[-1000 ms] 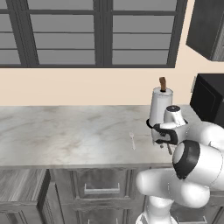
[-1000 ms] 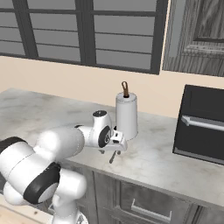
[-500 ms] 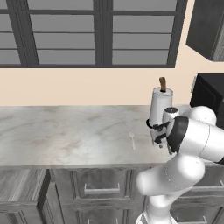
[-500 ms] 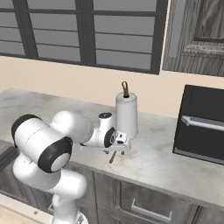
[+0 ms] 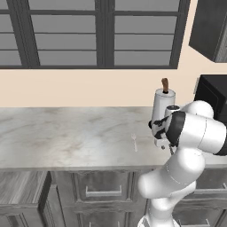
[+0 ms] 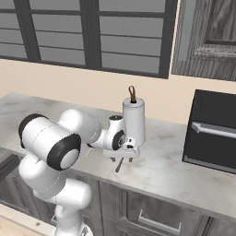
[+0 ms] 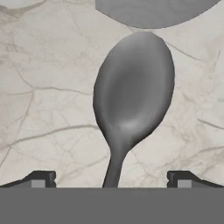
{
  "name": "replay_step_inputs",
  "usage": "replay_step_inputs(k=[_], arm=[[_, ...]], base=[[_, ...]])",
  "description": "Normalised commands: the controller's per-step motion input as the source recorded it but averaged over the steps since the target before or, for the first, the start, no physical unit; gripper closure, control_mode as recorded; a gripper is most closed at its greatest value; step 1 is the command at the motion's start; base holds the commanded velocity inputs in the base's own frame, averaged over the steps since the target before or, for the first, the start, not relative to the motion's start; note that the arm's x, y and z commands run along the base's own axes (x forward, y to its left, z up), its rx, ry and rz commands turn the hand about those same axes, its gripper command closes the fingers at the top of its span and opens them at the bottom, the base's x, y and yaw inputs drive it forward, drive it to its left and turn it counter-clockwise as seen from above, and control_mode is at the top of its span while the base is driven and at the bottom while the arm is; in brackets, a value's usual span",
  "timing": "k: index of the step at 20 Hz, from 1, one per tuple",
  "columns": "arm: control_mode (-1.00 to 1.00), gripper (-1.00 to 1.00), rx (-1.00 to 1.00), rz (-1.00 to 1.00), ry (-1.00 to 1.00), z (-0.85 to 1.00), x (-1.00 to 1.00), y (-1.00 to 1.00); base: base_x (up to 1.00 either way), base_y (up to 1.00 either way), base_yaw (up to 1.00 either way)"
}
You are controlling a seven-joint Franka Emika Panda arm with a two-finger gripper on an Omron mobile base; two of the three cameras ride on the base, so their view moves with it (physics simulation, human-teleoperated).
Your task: Organize the utensils by type. Pick up the wooden spoons from the counter and place them in the open cabinet. Then pick up the metallic utensils from the counter and place them in the open drawer.
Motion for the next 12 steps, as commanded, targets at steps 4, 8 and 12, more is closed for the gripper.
replay_step_inputs(k=[4, 8, 12], arm=[[-1.0, 1.0, 0.0, 0.0, 0.0, -0.48, -0.06, 0.0], [-1.0, 1.0, 0.0, 0.0, 0.0, -0.57, -0.14, 0.0], [-1.0, 1.0, 0.0, -0.01, 0.0, -0.57, -0.12, 0.0]], base=[[0.0, 0.0, 0.0], [0.0, 0.0, 0.0], [0.0, 0.0, 0.0]])
